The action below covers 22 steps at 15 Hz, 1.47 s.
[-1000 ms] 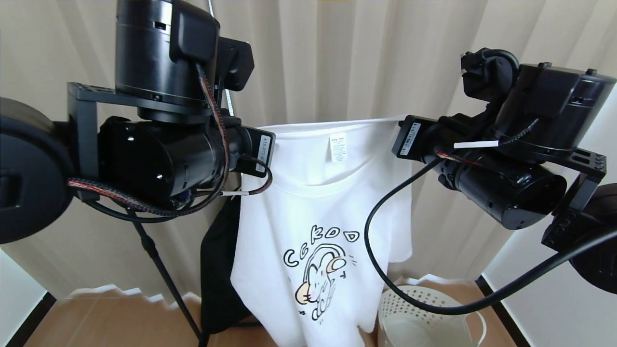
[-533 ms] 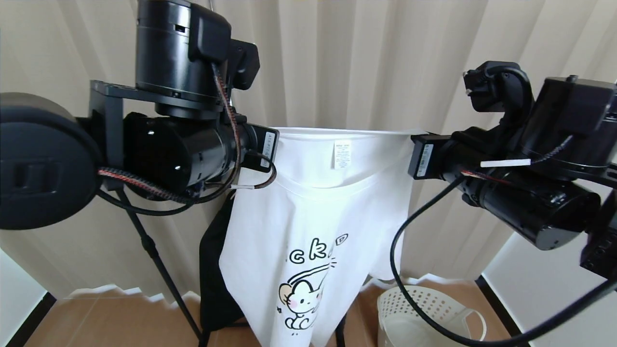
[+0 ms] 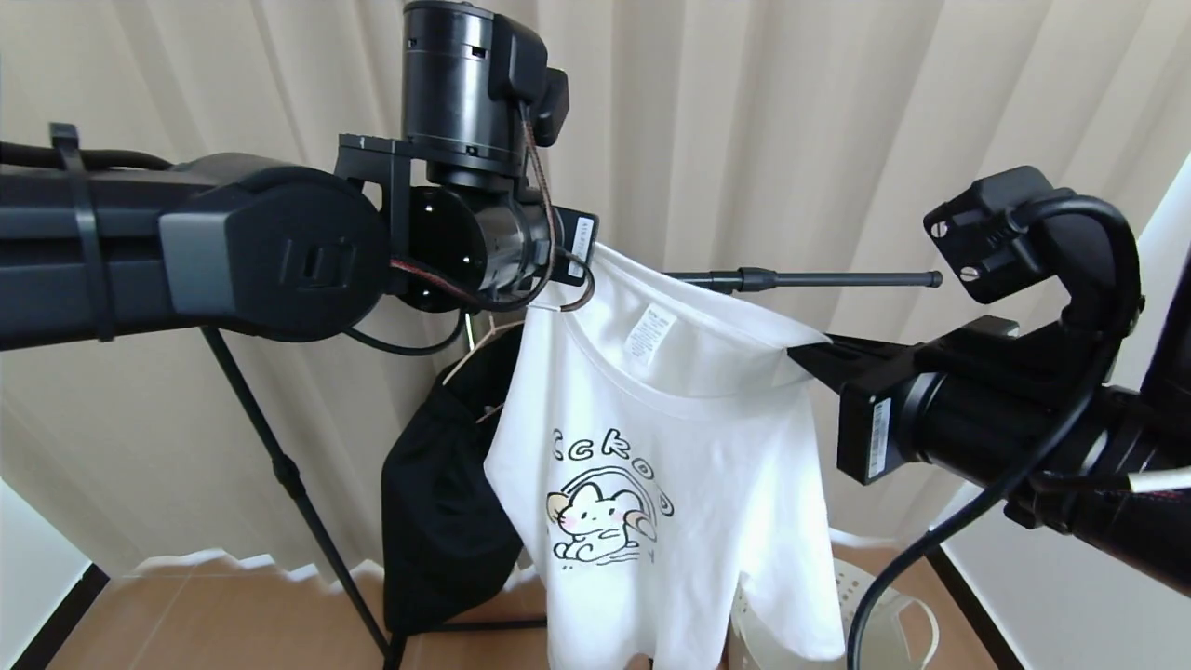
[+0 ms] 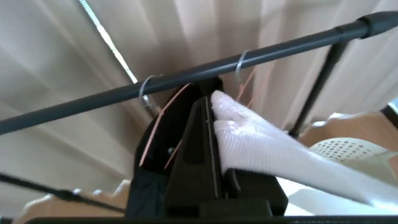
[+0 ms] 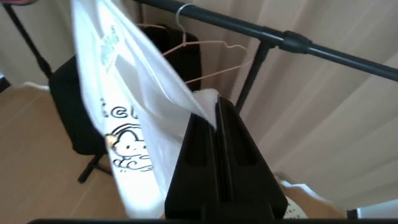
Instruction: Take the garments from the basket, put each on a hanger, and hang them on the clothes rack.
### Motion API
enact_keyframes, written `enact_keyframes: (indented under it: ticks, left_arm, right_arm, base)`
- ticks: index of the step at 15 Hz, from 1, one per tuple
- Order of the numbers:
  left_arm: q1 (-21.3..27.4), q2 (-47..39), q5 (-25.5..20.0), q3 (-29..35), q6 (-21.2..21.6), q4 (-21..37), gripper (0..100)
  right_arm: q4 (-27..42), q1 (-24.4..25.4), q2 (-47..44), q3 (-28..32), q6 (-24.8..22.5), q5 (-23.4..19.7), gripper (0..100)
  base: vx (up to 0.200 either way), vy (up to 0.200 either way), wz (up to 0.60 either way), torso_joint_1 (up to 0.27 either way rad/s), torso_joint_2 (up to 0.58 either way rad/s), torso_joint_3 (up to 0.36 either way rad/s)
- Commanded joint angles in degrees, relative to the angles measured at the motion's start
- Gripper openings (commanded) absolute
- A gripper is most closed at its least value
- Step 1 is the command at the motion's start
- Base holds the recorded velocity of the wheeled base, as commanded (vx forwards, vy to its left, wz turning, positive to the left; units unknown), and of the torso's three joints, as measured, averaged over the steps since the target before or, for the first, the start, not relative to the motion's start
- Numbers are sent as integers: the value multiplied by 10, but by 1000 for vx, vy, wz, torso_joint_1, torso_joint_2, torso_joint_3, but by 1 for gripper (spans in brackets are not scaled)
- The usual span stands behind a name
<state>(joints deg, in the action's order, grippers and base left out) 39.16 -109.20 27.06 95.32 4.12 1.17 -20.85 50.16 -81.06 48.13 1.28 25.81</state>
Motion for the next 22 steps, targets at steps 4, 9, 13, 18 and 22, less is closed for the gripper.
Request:
enact_keyframes:
  ticks: [4,9,13,18,22]
  left_arm:
    - [5,-25,-89,50,23,0,0]
    - [6,-17,-184,53,23,1,0]
    - [6,-15,-183,40,22,2,0]
    - [5,29,-141,27,20,61,0]
    - [5,84,-134,16,2,186,0]
  right_arm:
    - [-3,56,0,-51,1,-111,0]
    - [-46,90,-64,-62,45,-124,0]
    - [-80,92,-65,-66,43,-117,0]
    - [-70,17,-58,-65,-22,-91,0]
    - [-72,-94,-69,-30,-36,-78,0]
  base:
    - [0,0,0,0,0,0]
    - [0,0,0,0,0,0]
    - [0,0,0,0,0,0]
    - [0,0,0,0,0,0]
    - [0,0,0,0,0,0]
